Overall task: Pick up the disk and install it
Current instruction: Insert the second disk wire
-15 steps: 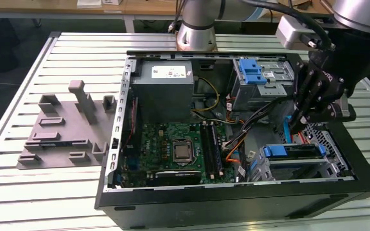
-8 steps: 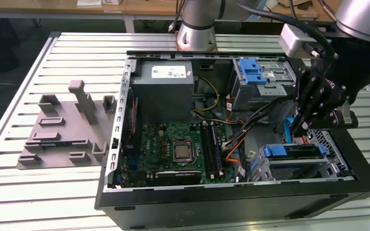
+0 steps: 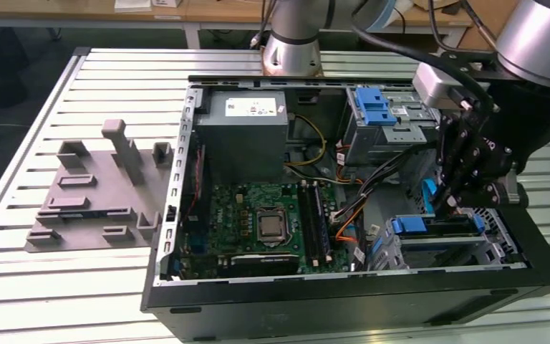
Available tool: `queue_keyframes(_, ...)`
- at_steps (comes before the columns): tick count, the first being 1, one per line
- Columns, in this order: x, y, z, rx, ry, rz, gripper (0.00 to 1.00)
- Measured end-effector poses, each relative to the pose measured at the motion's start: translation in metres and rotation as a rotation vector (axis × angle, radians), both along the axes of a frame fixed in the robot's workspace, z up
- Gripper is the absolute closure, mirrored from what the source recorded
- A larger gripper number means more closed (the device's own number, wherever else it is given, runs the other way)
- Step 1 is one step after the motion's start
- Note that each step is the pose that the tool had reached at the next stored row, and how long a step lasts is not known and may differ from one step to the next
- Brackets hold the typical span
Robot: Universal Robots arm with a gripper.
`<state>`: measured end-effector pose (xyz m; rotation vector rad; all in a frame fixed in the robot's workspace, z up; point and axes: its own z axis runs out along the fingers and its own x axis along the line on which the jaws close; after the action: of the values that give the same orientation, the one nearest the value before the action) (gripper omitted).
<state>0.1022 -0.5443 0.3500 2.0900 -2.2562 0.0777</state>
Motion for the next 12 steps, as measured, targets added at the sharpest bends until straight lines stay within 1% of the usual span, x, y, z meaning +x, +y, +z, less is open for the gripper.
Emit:
queue_keyframes(4, 0.0013, -0.0015, -0.0028, 0.0026, 0.0, 0.0, 0.84)
queue_keyframes(7, 0.0022, -0.0015, -0.0043, 0.0033, 0.0, 0.0, 0.84)
queue_keyframes(12, 0.0022, -0.0015, -0.005, 0.0036, 0.0, 0.0, 0.84)
